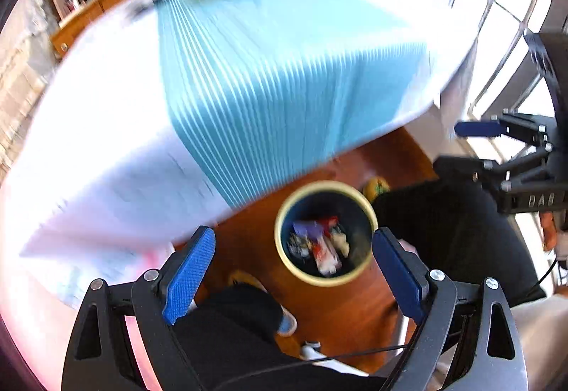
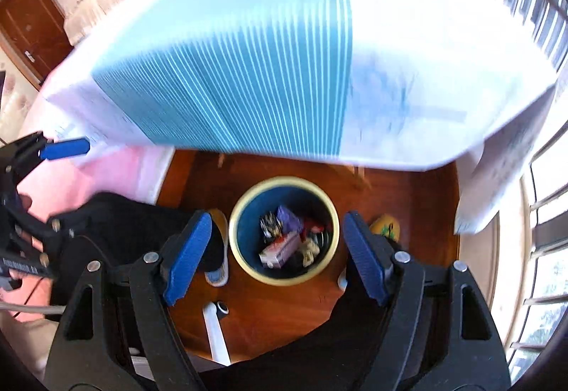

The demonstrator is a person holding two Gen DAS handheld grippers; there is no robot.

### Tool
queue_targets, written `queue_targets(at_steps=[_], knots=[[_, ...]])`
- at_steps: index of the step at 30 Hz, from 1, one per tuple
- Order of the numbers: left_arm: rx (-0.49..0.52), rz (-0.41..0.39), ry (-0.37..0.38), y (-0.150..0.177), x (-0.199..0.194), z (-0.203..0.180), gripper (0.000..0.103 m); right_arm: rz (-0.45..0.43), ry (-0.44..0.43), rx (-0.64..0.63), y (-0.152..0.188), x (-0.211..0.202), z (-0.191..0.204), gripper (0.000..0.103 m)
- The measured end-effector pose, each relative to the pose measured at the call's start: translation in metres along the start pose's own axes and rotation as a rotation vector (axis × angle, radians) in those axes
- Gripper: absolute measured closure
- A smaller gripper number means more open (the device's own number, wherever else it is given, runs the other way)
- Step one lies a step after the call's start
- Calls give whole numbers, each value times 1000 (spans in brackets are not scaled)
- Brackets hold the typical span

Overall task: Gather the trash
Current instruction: 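Raise both tools from the bin back over the table, then grasp the green chocolate box with the left gripper while the right gripper grasps the beige block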

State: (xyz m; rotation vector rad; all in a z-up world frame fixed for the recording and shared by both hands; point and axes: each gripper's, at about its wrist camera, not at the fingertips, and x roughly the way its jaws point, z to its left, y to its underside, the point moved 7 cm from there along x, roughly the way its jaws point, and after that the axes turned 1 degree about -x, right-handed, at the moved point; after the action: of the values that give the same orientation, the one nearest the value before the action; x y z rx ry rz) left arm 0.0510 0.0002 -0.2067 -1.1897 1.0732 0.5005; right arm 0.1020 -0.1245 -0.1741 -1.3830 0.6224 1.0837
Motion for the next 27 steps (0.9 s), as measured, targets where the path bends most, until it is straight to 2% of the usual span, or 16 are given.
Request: queue_targets(at_steps=[7, 12, 14, 17, 21, 25, 27], knots=[[24, -139, 4, -81, -64, 10, 11, -121, -21, -35, -66, -69, 8, 28], [28, -194, -8, -144, -79, 18, 7, -234, -1, 14, -119, -97, -2, 28], [9, -201, -8, -168, -78, 23, 6, -270, 24, 43, -141, -102, -11, 24], [-39, -190, -1, -204, -68, 35, 4, -303, 66, 77, -170, -97, -26, 23], [-129, -154, 47, -246, -37, 52, 4, -323, 122, 126, -203, -75, -48, 22], [-243, -107, 107, -272, 2, 69, 3, -316, 157, 178, -228, -34, -66, 22], [-282, -93, 110, -281, 17, 76, 3, -305, 177, 193, -235, -14, -69, 22]])
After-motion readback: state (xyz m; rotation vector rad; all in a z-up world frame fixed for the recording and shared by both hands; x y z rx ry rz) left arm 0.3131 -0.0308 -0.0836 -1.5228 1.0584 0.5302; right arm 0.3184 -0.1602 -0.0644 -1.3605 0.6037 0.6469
